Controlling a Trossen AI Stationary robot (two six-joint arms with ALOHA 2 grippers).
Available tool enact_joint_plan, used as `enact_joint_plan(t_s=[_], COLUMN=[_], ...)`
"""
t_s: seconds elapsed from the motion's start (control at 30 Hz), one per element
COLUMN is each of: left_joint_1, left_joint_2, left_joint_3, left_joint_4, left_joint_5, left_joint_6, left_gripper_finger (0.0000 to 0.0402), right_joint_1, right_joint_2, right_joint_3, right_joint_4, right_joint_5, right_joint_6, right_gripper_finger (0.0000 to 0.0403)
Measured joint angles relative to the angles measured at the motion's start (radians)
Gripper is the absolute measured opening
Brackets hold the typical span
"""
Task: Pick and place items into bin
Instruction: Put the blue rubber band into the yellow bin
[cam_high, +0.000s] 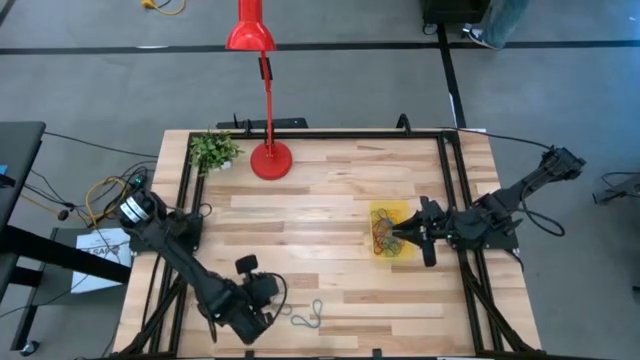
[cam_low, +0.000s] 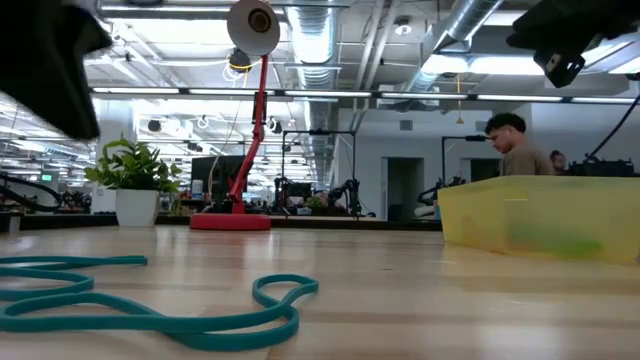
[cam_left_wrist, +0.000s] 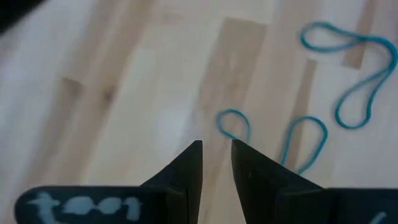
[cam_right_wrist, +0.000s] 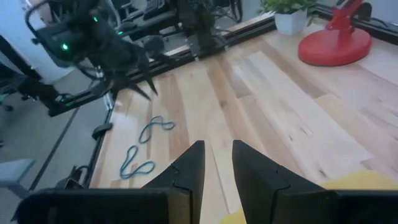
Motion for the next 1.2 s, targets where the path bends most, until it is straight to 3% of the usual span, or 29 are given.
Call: enact_joint_plan(t_s=[0.27,0.43,0.6,0.73,1.03,1.2], left_joint_1=[0.055,0.094,0.129,0.139,0.133,0.177], left_joint_2=[0.0,0.0,-0.003,-0.008,-0.003,0.005], left_joint_3=[-0.199,-0.296,-0.348,-0.383,-0.39,-0.348], left_joint_4=[0.364,0.56,0.6,0.647,0.731,0.753], left_joint_5=[0.188,0.229,0.24,0.305,0.268,0.142], left_joint_6=[0.118,0.177,0.158,0.206,0.224,0.318], left_gripper_finger=[0.0075,0.0075,0.0075,0.0073,0.0006,0.0001], right_joint_1=[-0.002,-0.013,-0.027,-0.033,-0.033,-0.033], right_joint_2=[0.033,0.033,0.033,0.033,0.033,0.033], right_joint_3=[0.0,0.0,0.0,0.0,0.0,0.0], right_joint_4=[0.026,0.026,0.025,0.025,0.025,0.025], right_joint_5=[0.01,0.009,0.009,0.009,0.009,0.009], right_joint_6=[-0.002,-0.002,-0.002,-0.003,-0.003,-0.003], right_gripper_finger=[0.0077,0.0077,0.0077,0.0077,0.0077,0.0077])
